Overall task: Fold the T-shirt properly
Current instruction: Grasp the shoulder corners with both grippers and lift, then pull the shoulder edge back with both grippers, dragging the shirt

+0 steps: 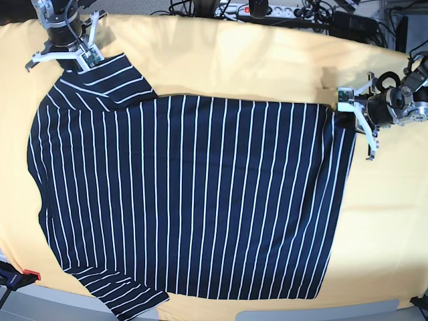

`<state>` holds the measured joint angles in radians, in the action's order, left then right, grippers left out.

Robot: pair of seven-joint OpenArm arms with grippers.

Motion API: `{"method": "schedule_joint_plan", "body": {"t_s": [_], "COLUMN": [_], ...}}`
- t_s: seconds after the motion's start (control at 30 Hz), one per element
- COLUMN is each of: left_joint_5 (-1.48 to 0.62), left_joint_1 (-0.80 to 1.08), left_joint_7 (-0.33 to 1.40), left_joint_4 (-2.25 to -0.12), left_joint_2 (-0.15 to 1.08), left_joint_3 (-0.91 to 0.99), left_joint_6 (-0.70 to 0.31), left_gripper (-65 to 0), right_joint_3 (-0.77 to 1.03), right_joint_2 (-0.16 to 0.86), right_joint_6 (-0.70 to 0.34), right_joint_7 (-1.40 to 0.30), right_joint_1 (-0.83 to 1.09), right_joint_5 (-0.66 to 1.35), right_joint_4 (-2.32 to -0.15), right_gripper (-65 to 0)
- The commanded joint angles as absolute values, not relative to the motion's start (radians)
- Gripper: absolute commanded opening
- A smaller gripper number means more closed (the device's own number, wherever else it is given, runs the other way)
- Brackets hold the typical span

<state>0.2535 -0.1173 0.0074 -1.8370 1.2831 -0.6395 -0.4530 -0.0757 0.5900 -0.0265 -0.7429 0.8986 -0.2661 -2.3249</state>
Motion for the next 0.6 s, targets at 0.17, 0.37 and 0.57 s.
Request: {"method": "schedule_joint_plan", "body": {"t_s": [0.17, 0.37, 0.57], "left_joint_5": [0.200, 0.213, 0.212], "left_joint_1": [-0.131, -0.131, -0.127], "left_joint_7": [-0.047, -0.219, -0.319], "left_joint_4": [-1.907, -1.911, -1.911], "left_joint_2": [1.403, 1.494, 1.519], "left_joint_3": [-0.625, -0.625, -0.626], "left_joint_6": [-0.575, -0.698, -0.698], "left_gripper": [-65.0, -65.0, -65.0], "right_joint_3": [-0.066, 0.026, 0.094], "right_joint_2": [0.600, 0.602, 0.602], "right_joint_6": [-0.088, -0.086, -0.117], "right_joint_7": [-0.773, -0.791, -0.807], "right_joint_1": [1.035, 1.182, 1.309], "right_joint_5": [-0.286, -0.308, -0.245], "right_joint_4": [-2.356, -2.356, -2.356], "right_gripper": [-65.0, -65.0, -65.0]}}
